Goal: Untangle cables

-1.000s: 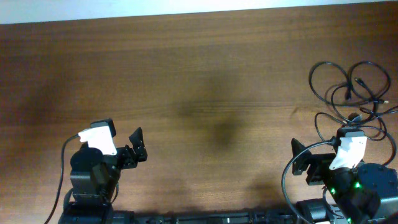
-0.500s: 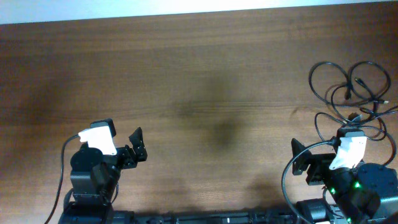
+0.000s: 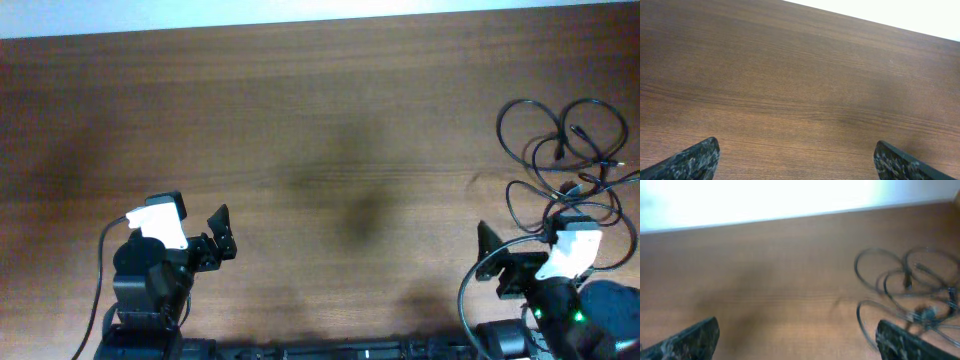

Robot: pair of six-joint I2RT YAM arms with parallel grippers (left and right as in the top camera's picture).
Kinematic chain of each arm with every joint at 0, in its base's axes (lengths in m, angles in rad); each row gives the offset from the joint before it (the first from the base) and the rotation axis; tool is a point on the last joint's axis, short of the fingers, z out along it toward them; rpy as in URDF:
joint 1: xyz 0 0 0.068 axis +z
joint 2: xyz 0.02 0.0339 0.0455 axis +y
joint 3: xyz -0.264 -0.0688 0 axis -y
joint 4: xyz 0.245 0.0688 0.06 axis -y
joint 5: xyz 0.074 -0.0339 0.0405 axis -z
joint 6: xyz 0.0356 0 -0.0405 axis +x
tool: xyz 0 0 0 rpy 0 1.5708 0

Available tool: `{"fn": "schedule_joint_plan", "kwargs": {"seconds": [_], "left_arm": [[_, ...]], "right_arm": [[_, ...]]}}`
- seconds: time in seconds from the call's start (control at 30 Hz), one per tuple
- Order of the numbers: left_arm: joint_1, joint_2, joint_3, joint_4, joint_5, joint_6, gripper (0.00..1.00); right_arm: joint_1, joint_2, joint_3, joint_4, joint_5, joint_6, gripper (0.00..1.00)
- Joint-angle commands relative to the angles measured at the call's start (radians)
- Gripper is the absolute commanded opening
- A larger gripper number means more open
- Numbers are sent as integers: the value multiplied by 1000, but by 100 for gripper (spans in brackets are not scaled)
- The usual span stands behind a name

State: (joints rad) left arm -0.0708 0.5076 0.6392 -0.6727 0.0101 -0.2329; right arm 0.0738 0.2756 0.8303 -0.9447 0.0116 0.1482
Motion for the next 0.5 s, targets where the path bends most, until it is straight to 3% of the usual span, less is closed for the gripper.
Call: {"fn": "schedule_joint_plan", "kwargs": {"seconds": [0.0,0.27,0.47], "left_arm": [[2,-3,-9,-2,-10,-10,99],[2,-3,-9,-2,-10,-10,99],[2,-3,-9,-2,-10,-10,99]], "right_arm": [[5,-85,-127,113,23,-13,99],[5,-262,-488,555,-3,-13,99],[3,-272,-624,737,0,-43,99]]}}
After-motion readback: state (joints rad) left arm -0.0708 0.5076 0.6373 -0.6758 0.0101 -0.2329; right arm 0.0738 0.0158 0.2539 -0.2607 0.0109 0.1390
